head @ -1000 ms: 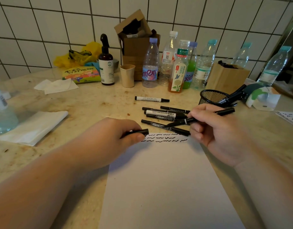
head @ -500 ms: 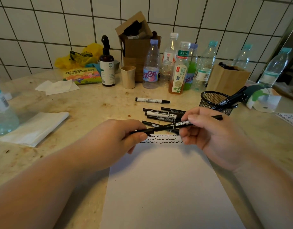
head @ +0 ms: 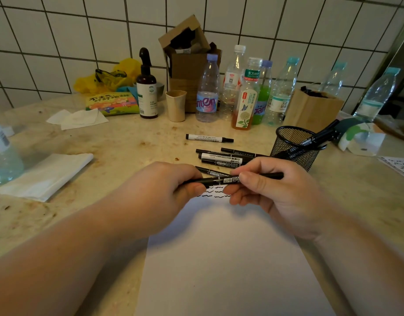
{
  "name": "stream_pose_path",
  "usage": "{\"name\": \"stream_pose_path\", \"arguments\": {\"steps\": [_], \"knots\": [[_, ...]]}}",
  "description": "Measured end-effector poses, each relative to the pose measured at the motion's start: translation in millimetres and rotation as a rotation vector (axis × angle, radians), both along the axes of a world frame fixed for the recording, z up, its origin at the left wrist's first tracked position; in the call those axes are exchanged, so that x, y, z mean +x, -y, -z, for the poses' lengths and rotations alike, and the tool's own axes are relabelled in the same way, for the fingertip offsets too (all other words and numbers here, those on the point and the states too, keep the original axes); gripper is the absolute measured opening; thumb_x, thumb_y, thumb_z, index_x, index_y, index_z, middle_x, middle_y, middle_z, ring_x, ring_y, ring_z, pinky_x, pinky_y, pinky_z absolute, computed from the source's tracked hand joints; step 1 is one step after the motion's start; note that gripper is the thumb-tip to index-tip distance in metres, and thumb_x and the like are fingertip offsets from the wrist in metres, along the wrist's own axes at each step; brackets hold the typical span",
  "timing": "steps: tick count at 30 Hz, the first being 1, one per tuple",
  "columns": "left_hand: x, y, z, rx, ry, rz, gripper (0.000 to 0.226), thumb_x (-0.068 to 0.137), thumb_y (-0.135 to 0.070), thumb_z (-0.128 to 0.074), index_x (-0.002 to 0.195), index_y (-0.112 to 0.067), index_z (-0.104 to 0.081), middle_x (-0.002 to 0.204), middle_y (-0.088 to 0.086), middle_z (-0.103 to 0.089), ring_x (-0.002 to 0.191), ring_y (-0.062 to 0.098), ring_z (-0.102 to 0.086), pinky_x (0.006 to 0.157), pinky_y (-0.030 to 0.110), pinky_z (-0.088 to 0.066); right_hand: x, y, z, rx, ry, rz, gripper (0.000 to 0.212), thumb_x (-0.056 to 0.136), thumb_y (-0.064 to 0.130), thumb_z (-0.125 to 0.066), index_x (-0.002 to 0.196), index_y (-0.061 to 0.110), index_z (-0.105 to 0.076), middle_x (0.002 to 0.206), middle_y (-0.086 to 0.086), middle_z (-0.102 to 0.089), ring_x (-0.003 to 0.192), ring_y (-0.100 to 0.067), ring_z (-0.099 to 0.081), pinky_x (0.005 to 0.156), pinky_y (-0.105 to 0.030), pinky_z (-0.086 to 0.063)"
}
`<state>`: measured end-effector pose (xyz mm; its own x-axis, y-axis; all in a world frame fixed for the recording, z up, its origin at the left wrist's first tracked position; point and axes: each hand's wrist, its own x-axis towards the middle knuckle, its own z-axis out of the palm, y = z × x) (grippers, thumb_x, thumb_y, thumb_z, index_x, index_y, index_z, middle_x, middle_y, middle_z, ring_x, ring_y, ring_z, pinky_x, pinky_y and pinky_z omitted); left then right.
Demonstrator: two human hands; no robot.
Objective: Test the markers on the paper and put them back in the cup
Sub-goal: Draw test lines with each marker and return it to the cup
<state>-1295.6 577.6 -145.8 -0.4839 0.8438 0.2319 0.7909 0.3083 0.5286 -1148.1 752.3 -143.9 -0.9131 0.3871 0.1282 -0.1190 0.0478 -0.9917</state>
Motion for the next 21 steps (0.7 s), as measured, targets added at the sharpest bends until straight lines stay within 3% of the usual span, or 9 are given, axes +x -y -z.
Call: {"name": "stream_pose_path", "arguments": {"steps": [6,9,12,16,19,21], "knots": [[0,2,-3,0.015,0.009,0.016,0.019,0.094,-0.043,-0.052,0.1,-0.033,-0.067,0.07,-0.018,-0.062,0.068,0.0,-0.055,0.056,0.013,-0.042,-1,3,0,-0.033,-0.008,-0.008,0.023,0.08,0.018,-0.067,0.097,0.003,-0.072,0.086,-0.024,-0.076,0.072,-0.028,-0.073,0.066,-0.032,-0.06],[0,4,0,0.036,-0.125,0.017,0.022,0.095,-0.044,-0.049,0.101,-0.032,-0.067,0.067,-0.012,-0.06,0.075,0.002,-0.053,0.058,0.015,-0.04,0,4,0,-0.054,-0.012,-0.019,0.023,0.082,0.016,-0.066,0.098,0.001,-0.07,0.083,-0.025,-0.074,0.067,-0.029,-0.071,0.063,-0.032,-0.058],[4,4,2,0.135,-0.263,0.016,0.028,0.096,-0.047,-0.041,0.099,-0.032,-0.065,0.069,-0.014,-0.058,0.066,0.008,-0.051,0.052,0.015,-0.035,1,7,-3,-0.089,-0.057,-0.004,0.021,0.08,0.017,-0.066,0.095,0.002,-0.071,0.078,-0.025,-0.074,0.062,-0.03,-0.07,0.058,-0.032,-0.057],[10,2,0,0.212,-0.302,0.017,0.035,0.092,-0.05,-0.036,0.095,-0.03,-0.065,0.069,-0.012,-0.06,0.065,0.012,-0.051,0.052,0.02,-0.039,3,8,-8,-0.145,-0.081,0.012,0.021,0.078,0.017,-0.065,0.091,0.002,-0.07,0.075,-0.026,-0.073,0.057,-0.032,-0.071,0.052,-0.03,-0.056],[14,0,-2,0.176,-0.076,0.024,0.019,0.096,-0.04,-0.051,0.091,-0.03,-0.068,0.067,-0.009,-0.062,0.067,0.009,-0.053,0.051,0.017,-0.039,5,5,-9,-0.122,-0.044,-0.019,0.019,0.079,0.019,-0.066,0.09,0.004,-0.071,0.078,-0.029,-0.074,0.061,-0.034,-0.072,0.054,-0.031,-0.057],[11,-2,-2,0.127,0.129,0.037,0.014,0.094,-0.032,-0.058,0.086,-0.029,-0.068,0.063,-0.011,-0.06,0.054,0.006,-0.049,0.049,0.015,-0.039,6,3,-9,-0.122,-0.014,-0.059,0.022,0.078,0.021,-0.069,0.091,0.003,-0.069,0.08,-0.029,-0.074,0.062,-0.034,-0.072,0.055,-0.032,-0.058]]}}
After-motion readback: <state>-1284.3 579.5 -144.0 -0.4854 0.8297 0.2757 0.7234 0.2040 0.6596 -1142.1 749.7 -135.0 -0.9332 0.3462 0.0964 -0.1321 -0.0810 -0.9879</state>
